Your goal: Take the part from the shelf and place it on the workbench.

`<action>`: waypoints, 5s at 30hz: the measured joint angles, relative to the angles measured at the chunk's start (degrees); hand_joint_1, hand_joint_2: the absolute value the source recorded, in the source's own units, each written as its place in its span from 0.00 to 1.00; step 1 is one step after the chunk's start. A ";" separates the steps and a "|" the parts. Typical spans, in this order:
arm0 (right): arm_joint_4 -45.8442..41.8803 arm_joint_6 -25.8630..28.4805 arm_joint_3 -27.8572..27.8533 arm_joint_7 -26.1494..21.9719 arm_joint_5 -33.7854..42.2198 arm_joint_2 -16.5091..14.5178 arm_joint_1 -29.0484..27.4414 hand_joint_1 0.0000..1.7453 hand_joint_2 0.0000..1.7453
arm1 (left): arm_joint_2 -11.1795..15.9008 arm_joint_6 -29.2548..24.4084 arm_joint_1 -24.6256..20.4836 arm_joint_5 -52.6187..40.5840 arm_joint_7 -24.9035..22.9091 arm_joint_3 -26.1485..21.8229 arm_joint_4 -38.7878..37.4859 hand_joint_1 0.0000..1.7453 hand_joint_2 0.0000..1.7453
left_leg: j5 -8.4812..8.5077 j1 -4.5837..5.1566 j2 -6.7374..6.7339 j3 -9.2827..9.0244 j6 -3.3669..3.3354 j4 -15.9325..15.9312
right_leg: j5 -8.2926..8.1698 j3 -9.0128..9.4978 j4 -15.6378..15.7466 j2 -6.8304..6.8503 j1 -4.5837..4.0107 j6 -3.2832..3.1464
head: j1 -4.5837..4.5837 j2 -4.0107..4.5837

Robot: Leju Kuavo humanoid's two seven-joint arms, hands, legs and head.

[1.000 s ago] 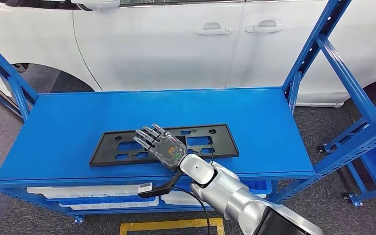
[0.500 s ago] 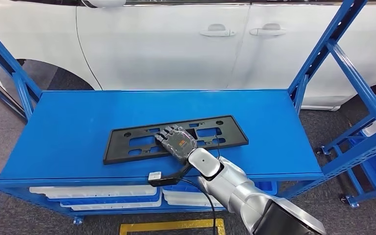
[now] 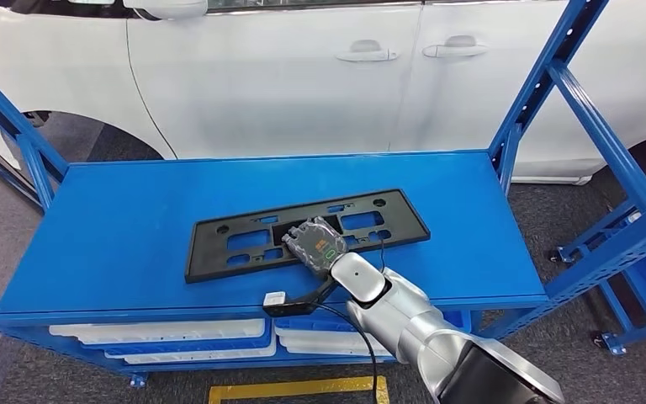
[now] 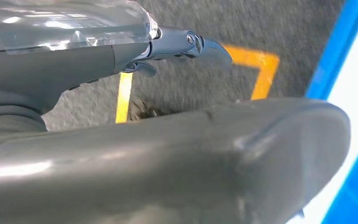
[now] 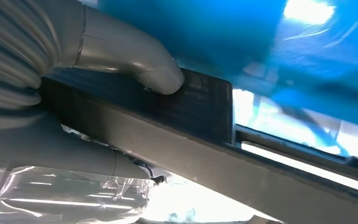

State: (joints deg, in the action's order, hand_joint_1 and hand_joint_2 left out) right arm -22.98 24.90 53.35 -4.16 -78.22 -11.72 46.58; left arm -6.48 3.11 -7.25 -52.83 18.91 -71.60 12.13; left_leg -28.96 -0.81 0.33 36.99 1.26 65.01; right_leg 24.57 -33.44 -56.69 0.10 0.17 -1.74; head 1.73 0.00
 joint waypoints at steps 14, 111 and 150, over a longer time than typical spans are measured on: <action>-1.51 6.60 -6.01 -6.56 5.87 0.15 -0.05 1.00 1.00 | 0.08 3.20 -0.12 1.26 5.42 0.94 0.00 0.00 1.00 | 4.50 -0.37 -0.12 -2.81 -1.96 -7.03 | 3.11 -1.84 -4.52 -0.25 -0.14 2.36 | -0.01 0.00; -97.58 -33.12 -21.50 -35.64 80.24 17.90 -31.81 1.00 1.00 | 4.37 0.10 1.04 0.11 -6.72 0.76 0.04 0.00 1.00 | 4.08 0.15 -0.92 -5.51 -2.74 -9.30 | 7.53 -7.85 -14.97 -0.12 0.27 3.09 | 0.00 0.00; -94.73 -47.42 -30.49 -35.67 83.32 17.13 -31.67 1.00 1.00 | 2.36 -1.73 1.42 1.59 -6.59 -0.33 0.04 0.00 1.00 | 4.40 0.22 -0.52 -3.96 -1.27 -7.71 | 1.10 0.87 -0.74 -0.12 -0.29 1.61 | 0.03 0.00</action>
State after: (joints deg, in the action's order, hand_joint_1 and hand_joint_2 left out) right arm -117.71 -22.52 22.87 -39.83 5.10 5.41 14.91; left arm -4.12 1.38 -5.82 -51.24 12.33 -71.93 12.17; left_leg -24.56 -0.58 -0.19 33.04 -0.02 57.30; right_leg 25.67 -32.57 -57.43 -0.02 -0.11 -0.13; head 1.75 0.00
